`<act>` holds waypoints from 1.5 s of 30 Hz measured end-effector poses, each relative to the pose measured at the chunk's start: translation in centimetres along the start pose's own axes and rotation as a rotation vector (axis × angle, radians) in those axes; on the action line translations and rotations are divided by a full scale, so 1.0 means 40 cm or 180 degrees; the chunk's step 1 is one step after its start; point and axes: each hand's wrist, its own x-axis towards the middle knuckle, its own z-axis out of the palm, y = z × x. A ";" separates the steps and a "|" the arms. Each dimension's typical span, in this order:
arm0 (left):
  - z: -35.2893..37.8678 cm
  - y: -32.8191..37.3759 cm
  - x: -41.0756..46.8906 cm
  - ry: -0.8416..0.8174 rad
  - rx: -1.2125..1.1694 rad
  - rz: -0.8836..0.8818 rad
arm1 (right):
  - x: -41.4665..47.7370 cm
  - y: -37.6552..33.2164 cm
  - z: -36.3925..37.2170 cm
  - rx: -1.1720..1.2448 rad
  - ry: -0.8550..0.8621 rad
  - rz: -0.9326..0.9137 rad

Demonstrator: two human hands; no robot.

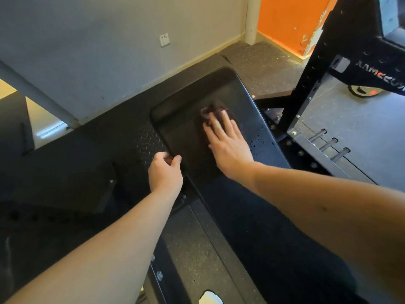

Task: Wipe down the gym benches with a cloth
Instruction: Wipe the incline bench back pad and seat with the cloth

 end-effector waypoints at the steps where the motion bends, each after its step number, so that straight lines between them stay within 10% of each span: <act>1: 0.005 -0.004 -0.002 0.0013 -0.0072 -0.0024 | 0.031 0.017 -0.017 0.0156 0.0056 0.0402; 13: 0.016 -0.039 -0.040 -0.0208 -0.0077 -0.0210 | -0.221 -0.050 0.069 -0.0292 -0.0271 -0.1304; 21: 0.038 -0.015 -0.065 0.0197 0.0056 -0.0219 | -0.098 0.068 -0.022 0.0241 -0.0285 0.0600; 28: -0.012 0.076 -0.092 -0.0339 0.0702 0.2077 | -0.068 0.005 -0.212 0.2965 -0.0319 0.1174; 32: -0.060 0.142 -0.091 -0.1485 0.0011 0.1706 | -0.061 -0.005 -0.289 0.3735 -0.0774 0.1063; 36: -0.060 0.147 -0.105 -0.1443 0.0216 0.1132 | -0.108 -0.019 -0.244 0.4577 -0.1388 0.1626; 45: 0.025 0.119 -0.167 -0.1365 0.0690 0.0961 | -0.194 0.007 -0.148 0.2453 -0.0470 0.2274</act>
